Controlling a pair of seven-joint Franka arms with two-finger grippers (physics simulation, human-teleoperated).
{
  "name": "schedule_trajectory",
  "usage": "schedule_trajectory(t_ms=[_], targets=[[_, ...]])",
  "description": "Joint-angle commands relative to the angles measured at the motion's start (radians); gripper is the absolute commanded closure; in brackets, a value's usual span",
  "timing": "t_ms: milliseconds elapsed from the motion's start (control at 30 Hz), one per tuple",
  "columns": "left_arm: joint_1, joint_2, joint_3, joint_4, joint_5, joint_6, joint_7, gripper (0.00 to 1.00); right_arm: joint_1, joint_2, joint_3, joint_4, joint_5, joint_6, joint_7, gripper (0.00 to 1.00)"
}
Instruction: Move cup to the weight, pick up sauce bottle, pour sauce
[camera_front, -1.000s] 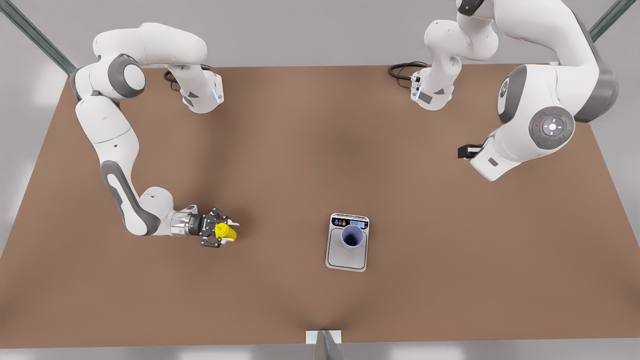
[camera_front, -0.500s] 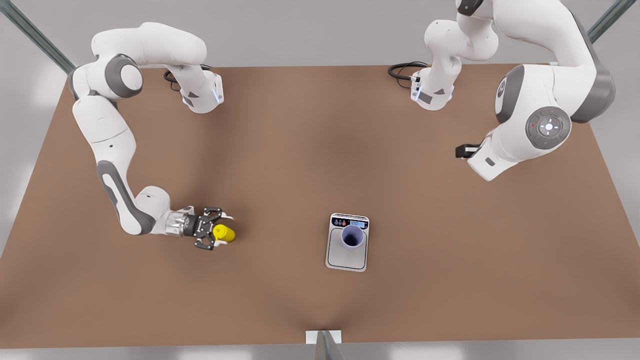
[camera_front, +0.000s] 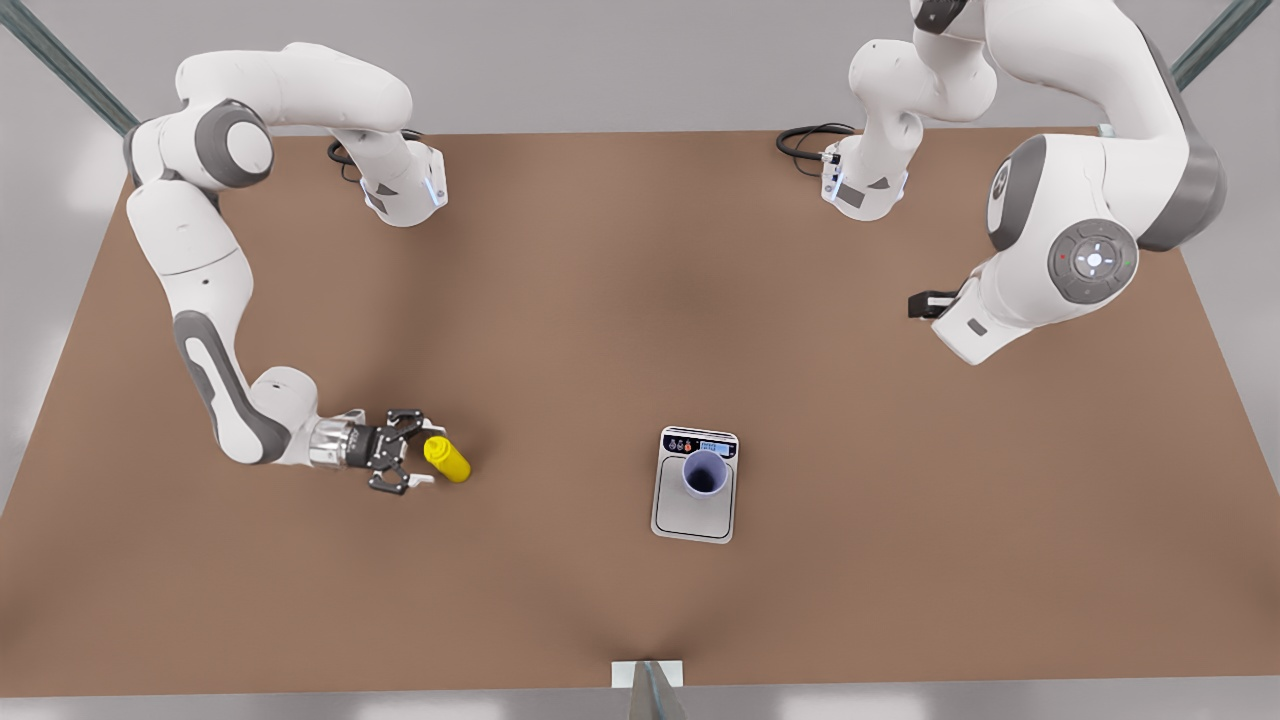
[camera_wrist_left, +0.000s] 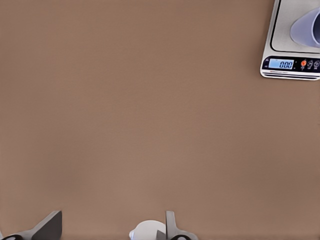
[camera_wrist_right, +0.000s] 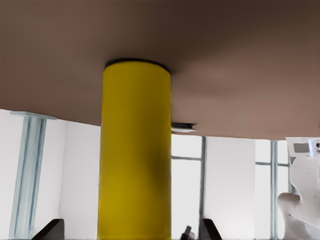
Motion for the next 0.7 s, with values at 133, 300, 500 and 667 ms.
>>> schedule_trajectory(t_ms=[133, 300, 500, 667], targets=[[0.000, 0.000, 0.000, 0.000, -0.001, 0.002, -0.001, 0.00, -0.020, -0.005, -0.037, 0.023, -0.108, -0.013, -0.022, 0.00], [0.000, 0.001, 0.000, 0.000, -0.001, 0.002, 0.000, 0.00, -0.017, -0.063, -0.092, 0.326, -0.606, -0.141, -0.022, 0.00], [0.000, -0.014, 0.005, 0.048, -0.062, 0.000, -0.003, 0.00, 0.539, -0.572, -0.443, 0.581, -1.242, -0.396, -0.351, 0.00], [0.000, -0.038, 0.002, 0.023, -0.038, 0.057, 0.003, 0.00, 0.713, -0.824, -0.561, 0.176, -1.215, -0.125, -0.341, 0.00]])
